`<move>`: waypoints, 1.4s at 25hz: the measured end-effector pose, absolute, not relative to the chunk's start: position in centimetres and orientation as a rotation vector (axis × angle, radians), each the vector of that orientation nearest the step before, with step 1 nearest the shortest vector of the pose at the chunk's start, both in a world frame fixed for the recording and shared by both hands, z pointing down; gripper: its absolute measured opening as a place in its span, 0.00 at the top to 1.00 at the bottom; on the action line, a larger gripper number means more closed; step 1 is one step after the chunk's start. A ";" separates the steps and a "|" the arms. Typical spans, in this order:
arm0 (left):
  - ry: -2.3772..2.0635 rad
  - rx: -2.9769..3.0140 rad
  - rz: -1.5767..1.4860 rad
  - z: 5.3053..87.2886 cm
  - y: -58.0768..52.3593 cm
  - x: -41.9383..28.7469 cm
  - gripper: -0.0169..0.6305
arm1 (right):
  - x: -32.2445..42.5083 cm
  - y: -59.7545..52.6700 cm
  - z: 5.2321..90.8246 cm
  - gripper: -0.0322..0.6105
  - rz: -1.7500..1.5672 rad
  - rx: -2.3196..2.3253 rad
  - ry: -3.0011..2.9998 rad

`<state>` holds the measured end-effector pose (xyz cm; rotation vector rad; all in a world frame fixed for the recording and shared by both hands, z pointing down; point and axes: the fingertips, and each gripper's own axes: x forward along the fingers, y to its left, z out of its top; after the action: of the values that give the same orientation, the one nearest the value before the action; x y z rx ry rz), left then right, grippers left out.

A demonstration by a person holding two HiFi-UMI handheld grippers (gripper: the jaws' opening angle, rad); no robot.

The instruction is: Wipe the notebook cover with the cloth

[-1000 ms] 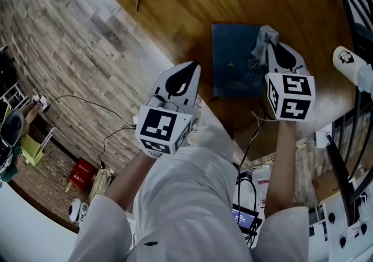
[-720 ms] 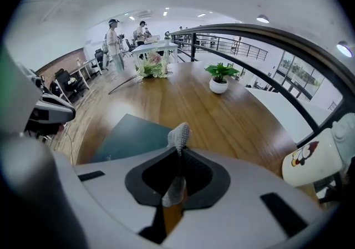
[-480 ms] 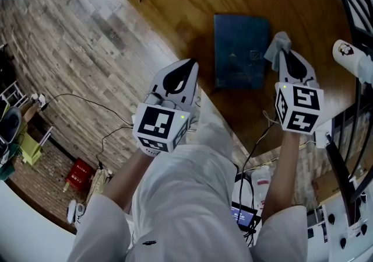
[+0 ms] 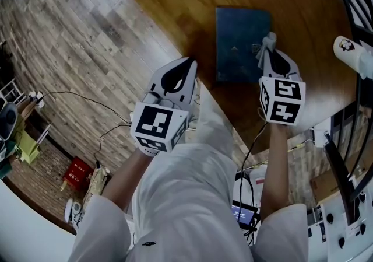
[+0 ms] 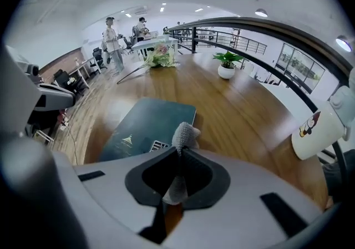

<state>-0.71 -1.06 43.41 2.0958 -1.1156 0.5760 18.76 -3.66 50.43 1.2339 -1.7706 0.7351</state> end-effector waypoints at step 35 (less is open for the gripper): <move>-1.216 2.029 0.522 43.5 0.4 -5.0 0.94 | 4.1 0.6 51.1 0.91 0.832 0.900 -1.996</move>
<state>-4.96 0.38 43.47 2.0291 -1.2163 0.5222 4.12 0.62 51.09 0.9003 -1.9959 0.8317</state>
